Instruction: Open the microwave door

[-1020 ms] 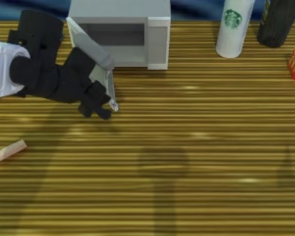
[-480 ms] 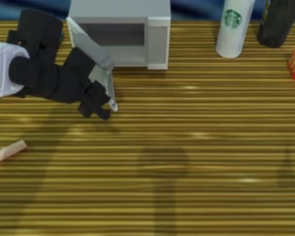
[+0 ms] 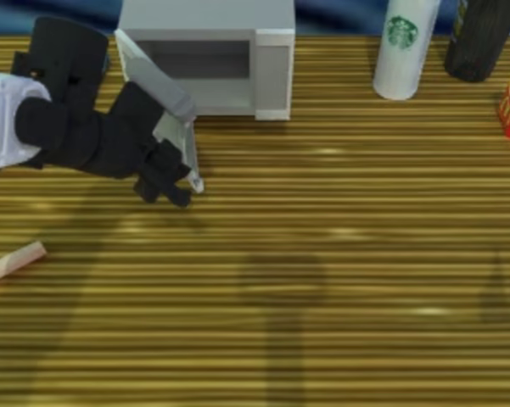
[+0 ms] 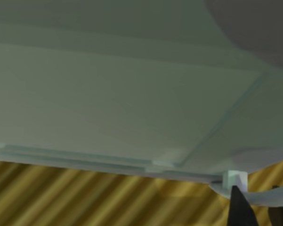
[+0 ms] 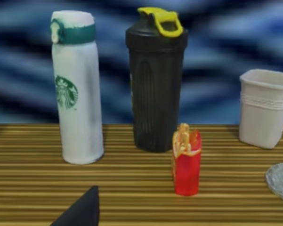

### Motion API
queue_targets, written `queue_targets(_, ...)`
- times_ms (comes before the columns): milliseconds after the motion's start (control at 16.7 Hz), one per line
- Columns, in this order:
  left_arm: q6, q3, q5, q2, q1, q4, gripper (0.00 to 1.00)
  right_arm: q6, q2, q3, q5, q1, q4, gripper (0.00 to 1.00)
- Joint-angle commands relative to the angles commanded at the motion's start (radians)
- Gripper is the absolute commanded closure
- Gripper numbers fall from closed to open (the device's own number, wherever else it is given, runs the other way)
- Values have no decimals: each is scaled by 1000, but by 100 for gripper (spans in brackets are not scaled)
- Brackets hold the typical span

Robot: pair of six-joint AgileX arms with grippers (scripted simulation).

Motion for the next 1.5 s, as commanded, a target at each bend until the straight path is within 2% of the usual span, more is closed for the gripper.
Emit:
queue_targets(360, -2, -4, 7, 0, -5, -3, 100, 0, 0, 0, 0, 0, 0, 0)
queue_targets(780, 87, 4, 56, -3, 36, -39, 100, 0, 0, 0, 0, 0, 0, 0)
queue_targets(1500, 91, 3, 58, -2, 38, -42, 100, 0, 0, 0, 0, 0, 0, 0)
